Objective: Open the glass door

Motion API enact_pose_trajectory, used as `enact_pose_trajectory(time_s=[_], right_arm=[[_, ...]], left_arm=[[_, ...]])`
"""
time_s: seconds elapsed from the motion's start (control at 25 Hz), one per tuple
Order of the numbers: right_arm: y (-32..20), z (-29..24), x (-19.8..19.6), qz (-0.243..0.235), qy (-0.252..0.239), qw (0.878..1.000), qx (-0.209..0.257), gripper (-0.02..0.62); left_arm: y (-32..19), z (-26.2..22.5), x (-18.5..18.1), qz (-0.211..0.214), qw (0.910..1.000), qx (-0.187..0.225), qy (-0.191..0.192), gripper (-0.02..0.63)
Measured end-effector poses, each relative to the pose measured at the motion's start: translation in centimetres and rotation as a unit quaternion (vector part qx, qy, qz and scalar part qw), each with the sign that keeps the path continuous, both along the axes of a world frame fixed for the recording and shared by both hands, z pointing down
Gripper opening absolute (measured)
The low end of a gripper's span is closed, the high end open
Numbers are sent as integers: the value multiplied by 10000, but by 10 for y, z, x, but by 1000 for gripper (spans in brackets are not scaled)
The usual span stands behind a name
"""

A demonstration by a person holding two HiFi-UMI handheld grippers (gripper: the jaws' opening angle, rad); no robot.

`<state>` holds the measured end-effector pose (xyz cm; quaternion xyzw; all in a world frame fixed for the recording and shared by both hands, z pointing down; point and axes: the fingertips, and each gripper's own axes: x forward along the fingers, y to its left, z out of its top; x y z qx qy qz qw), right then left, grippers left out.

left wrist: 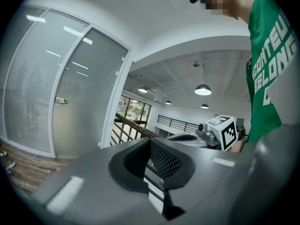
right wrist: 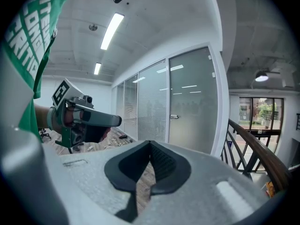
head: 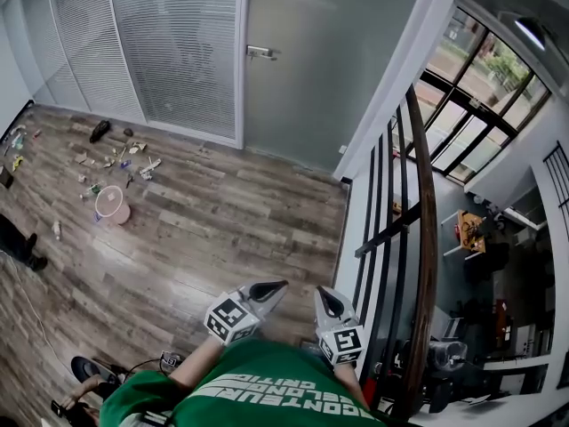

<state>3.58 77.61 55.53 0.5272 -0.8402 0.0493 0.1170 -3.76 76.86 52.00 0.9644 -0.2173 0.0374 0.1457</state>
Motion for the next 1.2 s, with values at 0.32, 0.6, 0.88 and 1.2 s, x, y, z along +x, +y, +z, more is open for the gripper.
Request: enact_pose_trajectory(time_s=[0.32, 0.6, 0.88, 1.2], right_arm=[[-29, 4, -25, -246, 7, 9996, -117, -7], [-61, 17, -33, -513, 26, 9984, -223, -7], [-110, 7, -42, -830, -131, 9963, -204, -6], [-162, 9, -9, -1057, -95, 9941, -233, -6]], left_arm=[[-26, 11, -24, -186, 9995, -167, 195, 15], [-53, 28, -43, -389, 9990, -230, -41, 16], [-76, 26, -56, -568, 9975, -296, -313, 15], [-121, 31, -13, -665, 9965, -286, -408, 16]])
